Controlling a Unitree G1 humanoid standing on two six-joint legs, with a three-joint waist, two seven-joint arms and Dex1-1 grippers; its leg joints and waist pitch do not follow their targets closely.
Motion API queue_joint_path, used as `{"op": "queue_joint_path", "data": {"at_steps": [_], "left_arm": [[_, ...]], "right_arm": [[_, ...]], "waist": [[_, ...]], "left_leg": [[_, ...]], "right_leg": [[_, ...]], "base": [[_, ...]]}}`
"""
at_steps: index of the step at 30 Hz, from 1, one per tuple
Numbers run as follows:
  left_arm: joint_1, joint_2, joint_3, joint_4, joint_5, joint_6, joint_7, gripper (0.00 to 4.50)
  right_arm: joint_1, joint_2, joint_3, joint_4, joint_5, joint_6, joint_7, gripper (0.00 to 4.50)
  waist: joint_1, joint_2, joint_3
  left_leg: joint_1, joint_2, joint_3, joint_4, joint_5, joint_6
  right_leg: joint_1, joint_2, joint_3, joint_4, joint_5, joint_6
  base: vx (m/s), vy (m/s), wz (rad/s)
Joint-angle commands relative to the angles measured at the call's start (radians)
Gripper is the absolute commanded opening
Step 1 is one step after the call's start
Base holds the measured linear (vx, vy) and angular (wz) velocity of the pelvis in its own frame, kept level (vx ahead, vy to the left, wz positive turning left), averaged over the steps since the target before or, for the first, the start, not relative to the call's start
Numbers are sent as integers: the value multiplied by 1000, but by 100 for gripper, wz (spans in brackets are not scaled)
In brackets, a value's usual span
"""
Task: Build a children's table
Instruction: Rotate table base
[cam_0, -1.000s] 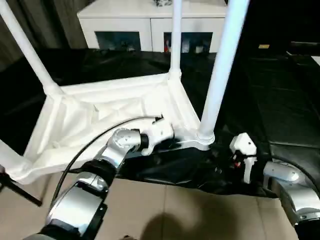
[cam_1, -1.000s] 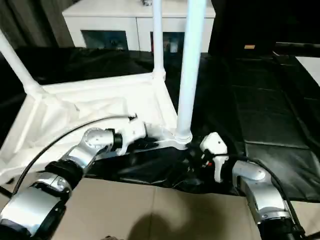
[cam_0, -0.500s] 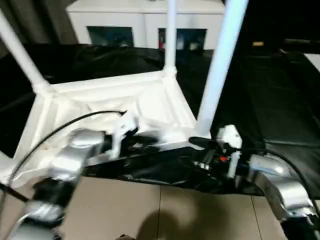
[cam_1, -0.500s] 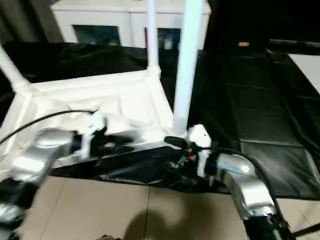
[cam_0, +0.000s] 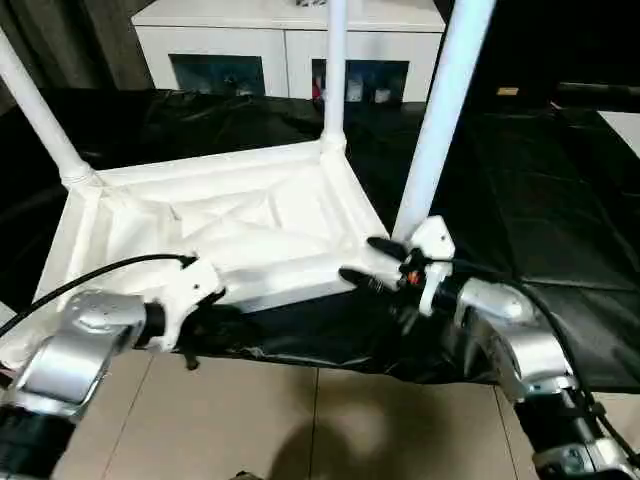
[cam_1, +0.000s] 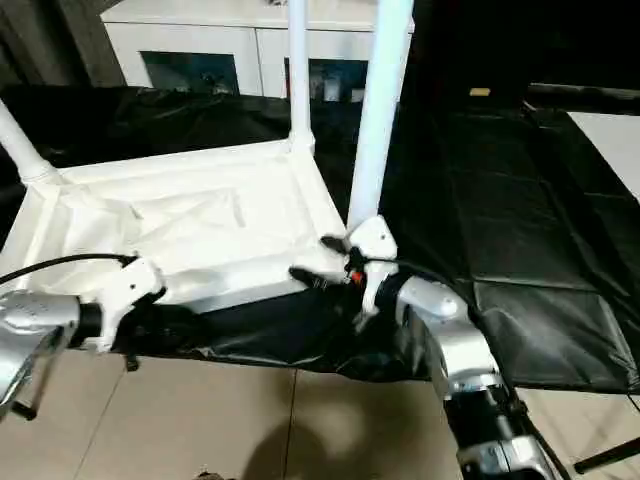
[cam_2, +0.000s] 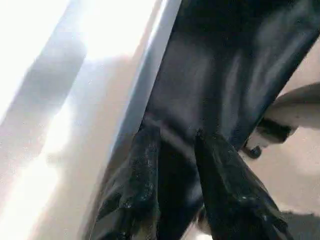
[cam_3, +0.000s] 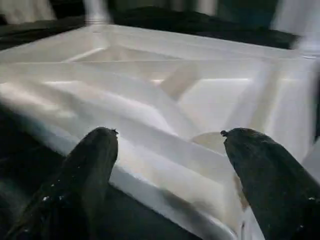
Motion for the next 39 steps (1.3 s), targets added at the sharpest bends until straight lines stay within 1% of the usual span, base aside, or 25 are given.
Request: {"op": "queue_joint_path", "data": {"at_steps": [1,2,3,5,6,7,10,13,14,16,17,19,20,21,23,25,29,31,32,33,34,35,36,37,39], "left_arm": [[5,9,-6,-22,15,14,19,134],[12,8,-9,-36,22,27,35,134],[15,6,-10,-40,25,30,43,134],[6,-22,-9,-11,50,-19,96,134],[6,-22,-9,-11,50,-19,96,134],[-7,-42,-8,5,49,-47,120,134],[-30,-77,-13,15,46,-88,152,134],[-46,-101,-26,17,54,-117,174,134],[-56,-121,-34,22,58,-127,190,134],[-69,-146,-50,36,70,-155,209,134],[-73,-162,-57,41,71,-167,216,134],[-77,-181,-67,45,71,-182,227,134],[-78,-190,-71,47,71,-189,232,134],[-78,-191,-71,47,71,-190,233,134],[-78,-221,-80,58,66,-225,251,134],[-73,-241,-74,61,53,-236,261,134],[-23,-251,-18,-11,-47,-219,205,134],[6,-226,-1,-39,-74,-201,177,134],[33,-197,12,-61,-92,-184,152,134],[53,-175,22,-75,-102,-172,135,134],[71,-155,36,-89,-120,-151,116,134],[74,-152,39,-92,-123,-147,113,134],[87,-139,52,-102,-137,-131,101,134],[100,-126,63,-111,-152,-118,93,134],[121,-99,64,-131,-170,-85,66,134]], "right_arm": [[-27,-13,-69,33,-22,-22,-72,382],[-47,-12,-85,72,-33,-41,-107,382],[-56,-13,-92,89,-37,-49,-118,382],[-110,-35,-143,192,-49,-78,-204,382],[-110,-35,-143,192,-49,-78,-204,382],[-138,-55,-166,246,-48,-90,-245,382],[-181,-90,-188,336,-56,-122,-298,382],[-214,-110,-205,403,-66,-150,-320,382],[-243,-128,-210,464,-76,-179,-332,382],[-277,-154,-210,537,-92,-211,-340,382],[-294,-169,-206,572,-103,-227,-348,382],[-313,-183,-202,613,-111,-243,-356,382],[-323,-188,-201,631,-111,-249,-359,382],[-325,-189,-200,635,-112,-251,-361,382],[-362,-195,-208,692,-118,-271,-389,382],[-385,-189,-218,724,-119,-288,-390,382],[-384,-152,-208,710,-109,-315,-303,382],[-372,-140,-203,692,-96,-320,-256,382],[-356,-128,-193,664,-76,-319,-189,382],[-342,-119,-183,639,-59,-316,-128,382],[-318,-113,-164,595,-46,-314,-69,382],[-313,-112,-159,586,-44,-313,-55,382],[-291,-109,-140,550,-33,-306,1,382],[-269,-106,-122,515,-28,-304,51,382],[-250,-102,-100,492,-27,-302,101,382]], "waist": [[-3,-1,-64],[3,-1,-66],[0,-1,-66],[-1,-4,-68],[2,-4,-68],[3,-4,-69],[12,-4,-71],[19,-8,-72],[19,-10,-72],[18,-12,-71],[15,-16,-71],[13,-16,-73],[7,-22,-73],[5,-21,-74],[-7,-24,-75],[-10,-27,-78],[-14,-28,-81],[-17,-25,-79],[-16,-24,-79],[-16,-22,-77],[-18,-19,-74],[-15,-17,-76],[-15,-19,-74],[-7,-14,-73],[-3,-12,-71]], "left_leg": [[31,6,-1,-77,-261,-4],[35,6,2,-74,-262,-3],[32,7,0,-74,-254,-3],[27,3,-1,-72,-230,2],[30,3,2,-70,-236,3],[30,3,2,-68,-235,5],[29,2,3,-65,-231,6],[29,1,4,-62,-220,6],[25,0,4,-61,-214,8],[22,-2,4,-58,-221,9],[16,-3,3,-58,-227,11],[17,-3,3,-55,-229,16],[9,-6,2,-55,-217,22],[8,-6,2,-54,-211,26],[6,-5,2,-50,-202,41],[3,-6,3,-46,-179,55],[-1,-1,4,-39,-152,98],[2,2,4,-40,-164,108],[6,3,4,-41,-174,110],[5,6,3,-43,-186,115],[5,7,2,-46,-192,113],[11,9,4,-45,-197,108],[11,8,4,-47,-201,107],[17,11,5,-49,-223,92],[17,13,4,-52,-238,82]], "right_leg": [[27,-4,18,-62,-210,-207],[24,-3,19,-62,-201,-208],[26,-3,19,-59,-188,-211],[31,-2,16,-56,-163,-217],[30,-2,17,-58,-167,-220],[30,-3,18,-57,-163,-221],[33,-3,17,-56,-162,-218],[34,-1,16,-55,-154,-217],[36,-1,16,-54,-149,-214],[38,-1,14,-55,-164,-215],[41,-2,13,-56,-180,-210],[41,-4,12,-57,-191,-208],[46,-3,11,-54,-184,-207],[47,-4,11,-53,-179,-208],[46,-4,9,-52,-167,-221],[46,-2,9,-47,-138,-234],[46,-4,7,-37,-82,-267],[41,-2,5,-40,-95,-273],[40,0,5,-40,-100,-273],[40,0,4,-38,-103,-269],[38,2,4,-41,-114,-265],[36,4,4,-40,-110,-267],[36,5,4,-41,-114,-267],[33,5,5,-42,-131,-269],[31,4,5,-44,-146,-267]], "base": [[0,0,0],[0,0,0],[0,0,0],[0,0,0],[0,0,0],[0,0,0],[0,0,0],[0,0,0],[0,0,0],[0,0,0],[0,0,0],[0,0,0],[0,0,0],[0,0,0],[0,0,0],[0,0,0],[0,0,0],[0,0,0],[0,0,0],[0,0,0],[0,0,0],[0,0,0],[0,0,0],[0,0,0],[0,0,0]]}}
